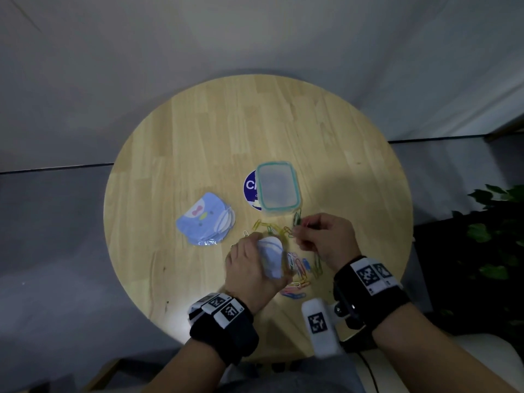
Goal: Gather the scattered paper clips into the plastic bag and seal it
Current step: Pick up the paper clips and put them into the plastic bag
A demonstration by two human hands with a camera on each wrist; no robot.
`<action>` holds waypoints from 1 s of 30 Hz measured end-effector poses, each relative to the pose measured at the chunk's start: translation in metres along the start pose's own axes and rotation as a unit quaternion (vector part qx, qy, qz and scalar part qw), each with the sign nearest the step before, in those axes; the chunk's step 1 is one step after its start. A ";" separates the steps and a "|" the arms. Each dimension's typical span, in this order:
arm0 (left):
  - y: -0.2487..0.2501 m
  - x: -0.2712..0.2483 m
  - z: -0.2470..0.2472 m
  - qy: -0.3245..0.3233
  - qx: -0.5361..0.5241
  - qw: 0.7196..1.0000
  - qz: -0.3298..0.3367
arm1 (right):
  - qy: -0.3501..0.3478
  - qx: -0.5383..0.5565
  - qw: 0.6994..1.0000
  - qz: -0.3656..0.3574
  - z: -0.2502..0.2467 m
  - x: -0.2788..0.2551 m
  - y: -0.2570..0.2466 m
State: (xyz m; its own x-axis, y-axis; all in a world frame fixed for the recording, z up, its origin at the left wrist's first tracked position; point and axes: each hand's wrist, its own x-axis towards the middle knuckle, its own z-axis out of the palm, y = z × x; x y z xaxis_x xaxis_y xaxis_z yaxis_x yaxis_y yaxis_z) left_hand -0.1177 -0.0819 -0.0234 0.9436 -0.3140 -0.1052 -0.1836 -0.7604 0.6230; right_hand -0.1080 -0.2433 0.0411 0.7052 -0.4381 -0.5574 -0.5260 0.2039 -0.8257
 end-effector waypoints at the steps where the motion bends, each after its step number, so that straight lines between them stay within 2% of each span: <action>1: 0.006 0.001 0.000 0.011 -0.011 1.000 0.010 | -0.002 0.001 1.000 -0.012 0.004 -0.004 -0.005; 3: 0.018 0.005 -0.002 0.034 -0.034 0.999 0.025 | 0.005 -0.029 0.999 -0.030 0.012 -0.012 -0.008; 5: 0.024 0.010 -0.003 0.056 -0.046 0.997 0.034 | 0.010 -0.106 0.992 -0.063 0.018 -0.017 -0.004; 6: 0.025 0.011 -0.003 0.066 -0.048 0.996 0.042 | 0.003 -0.179 0.980 -0.086 0.019 -0.020 -0.002; 8: 0.024 0.012 -0.006 0.064 -0.051 0.995 0.048 | -0.031 -0.330 0.934 -0.133 0.019 -0.031 -0.001; 9: 0.022 0.012 -0.007 0.056 -0.053 0.996 0.045 | -0.046 -0.367 0.918 -0.145 0.018 -0.036 -0.001; 11: 0.014 0.012 -0.006 0.032 -0.045 0.998 0.042 | -0.044 -0.360 0.918 -0.162 0.012 -0.043 -0.005; 13: 0.006 0.012 -0.007 -0.007 -0.036 0.999 0.037 | -0.001 -0.320 0.927 -0.194 0.002 -0.040 -0.005; 14: 0.000 0.012 -0.006 -0.022 -0.036 0.998 0.037 | 0.026 -0.314 0.930 -0.192 -0.007 -0.032 0.001; 16: -0.006 0.008 -0.012 0.007 -0.048 0.999 0.016 | 0.036 -0.366 0.921 -0.125 -0.022 -0.014 0.022; 18: -0.008 0.005 -0.022 0.023 -0.047 0.999 0.004 | -0.026 -0.466 0.884 -0.033 -0.027 -0.004 0.049; 19: -0.009 0.004 -0.027 0.015 -0.037 0.999 0.005 | -0.064 -0.511 0.857 -0.008 -0.025 -0.002 0.061; 21: -0.012 0.000 -0.032 0.029 -0.025 0.999 0.009 | -0.103 -0.576 0.811 -0.016 -0.015 0.000 0.078; 22: -0.013 -0.003 -0.034 0.051 -0.025 0.998 0.006 | -0.103 -0.593 0.798 -0.033 -0.009 0.002 0.084; 24: -0.013 -0.009 -0.038 0.061 -0.021 0.998 -0.001 | -0.080 -0.590 0.802 -0.051 0.002 0.006 0.087; 30: -0.022 -0.017 -0.033 0.007 -0.001 1.000 -0.017 | -0.041 -0.555 0.828 -0.073 0.020 0.022 0.078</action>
State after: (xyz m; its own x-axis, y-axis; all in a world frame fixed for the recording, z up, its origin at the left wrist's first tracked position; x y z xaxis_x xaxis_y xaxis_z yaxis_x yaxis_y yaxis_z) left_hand -0.1205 -0.0412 -0.0103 0.9529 -0.2805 -0.1151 -0.1512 -0.7687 0.6214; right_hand -0.1241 -0.2195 -0.0368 0.8056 -0.3163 -0.5010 -0.5127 -0.7960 -0.3218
